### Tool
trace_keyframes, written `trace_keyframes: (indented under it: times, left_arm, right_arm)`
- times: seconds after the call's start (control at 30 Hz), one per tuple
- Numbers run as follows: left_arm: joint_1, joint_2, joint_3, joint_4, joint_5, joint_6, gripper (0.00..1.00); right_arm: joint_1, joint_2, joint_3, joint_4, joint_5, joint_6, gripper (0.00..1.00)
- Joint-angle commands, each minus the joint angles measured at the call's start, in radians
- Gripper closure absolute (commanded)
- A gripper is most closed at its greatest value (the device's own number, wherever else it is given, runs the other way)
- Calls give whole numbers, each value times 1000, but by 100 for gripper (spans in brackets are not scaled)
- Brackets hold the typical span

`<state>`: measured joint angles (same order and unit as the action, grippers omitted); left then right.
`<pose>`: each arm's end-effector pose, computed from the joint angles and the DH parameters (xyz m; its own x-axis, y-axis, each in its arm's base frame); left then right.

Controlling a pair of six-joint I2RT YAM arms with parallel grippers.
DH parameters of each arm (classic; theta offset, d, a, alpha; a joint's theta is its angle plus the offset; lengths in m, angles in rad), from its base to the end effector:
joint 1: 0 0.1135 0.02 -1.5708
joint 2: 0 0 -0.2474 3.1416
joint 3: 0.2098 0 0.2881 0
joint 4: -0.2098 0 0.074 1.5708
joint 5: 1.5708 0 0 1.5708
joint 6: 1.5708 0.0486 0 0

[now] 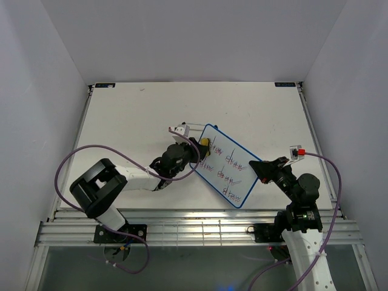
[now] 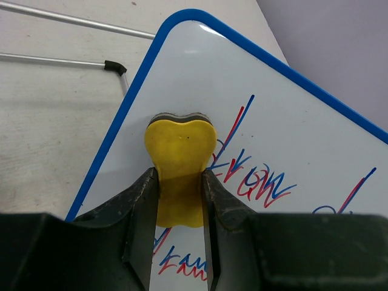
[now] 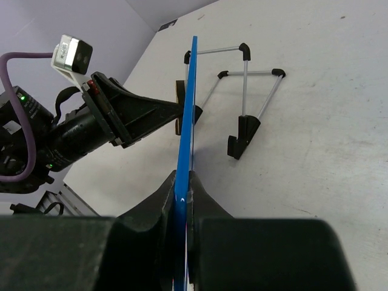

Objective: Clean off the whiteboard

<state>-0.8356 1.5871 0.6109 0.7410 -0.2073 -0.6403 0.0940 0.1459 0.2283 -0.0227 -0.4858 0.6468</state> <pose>0.2420 -0.2527 0.1327 -0.4788 -0.3422 -0.8085 0.3810 0.7487 -0.5425 0.1650 0.0383 0.2394 -0.2823 0.5087 -0.8134 -0.4723 0.6643 0.5793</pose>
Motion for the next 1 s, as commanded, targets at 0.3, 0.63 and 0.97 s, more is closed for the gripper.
trace_keyframes:
  times: [0.3,0.63,0.97]
  left_arm:
    - [12,77,49,106,147,-15,97]
    - [-37,62,78,69,244,-38,98]
    - [-117,33,164,-78,181,8,97]
  right_arm:
    - [9,1,62,142,-88,16,92]
    - [9,0,68,121,-96,-1,92]
    - [9,4,68,132,-100,14,92]
